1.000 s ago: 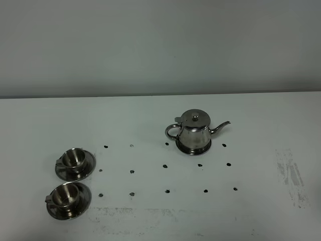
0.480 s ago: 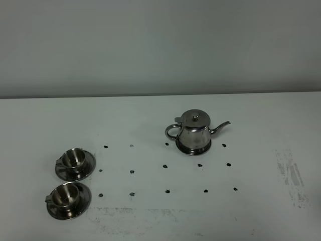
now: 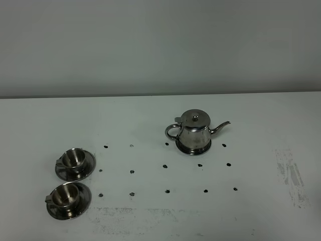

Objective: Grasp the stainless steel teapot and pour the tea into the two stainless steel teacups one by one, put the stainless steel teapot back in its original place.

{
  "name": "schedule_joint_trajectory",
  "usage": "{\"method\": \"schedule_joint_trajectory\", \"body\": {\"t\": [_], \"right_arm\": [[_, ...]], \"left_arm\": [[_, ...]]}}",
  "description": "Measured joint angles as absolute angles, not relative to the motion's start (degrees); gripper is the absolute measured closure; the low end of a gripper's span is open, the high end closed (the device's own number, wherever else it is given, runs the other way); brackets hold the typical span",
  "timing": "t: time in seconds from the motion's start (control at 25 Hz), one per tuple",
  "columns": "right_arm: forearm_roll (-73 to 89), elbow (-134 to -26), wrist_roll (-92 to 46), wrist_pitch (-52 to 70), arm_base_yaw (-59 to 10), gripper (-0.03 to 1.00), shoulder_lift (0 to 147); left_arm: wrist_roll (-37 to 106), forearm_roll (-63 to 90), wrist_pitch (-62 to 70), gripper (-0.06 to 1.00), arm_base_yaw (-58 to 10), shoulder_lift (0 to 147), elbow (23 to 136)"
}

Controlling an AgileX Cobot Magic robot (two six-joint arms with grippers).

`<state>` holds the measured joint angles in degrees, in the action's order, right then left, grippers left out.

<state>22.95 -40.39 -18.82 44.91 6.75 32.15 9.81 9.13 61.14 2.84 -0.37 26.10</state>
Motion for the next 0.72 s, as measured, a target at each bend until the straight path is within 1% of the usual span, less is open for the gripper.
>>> {"method": "schedule_joint_trajectory", "body": {"t": [0.72], "right_arm": [[23.80,-40.39,-19.07,44.91,6.75,0.46,32.15]], "left_arm": [[9.70,9.19,61.14,0.40,2.84,-0.37,26.10]]}}
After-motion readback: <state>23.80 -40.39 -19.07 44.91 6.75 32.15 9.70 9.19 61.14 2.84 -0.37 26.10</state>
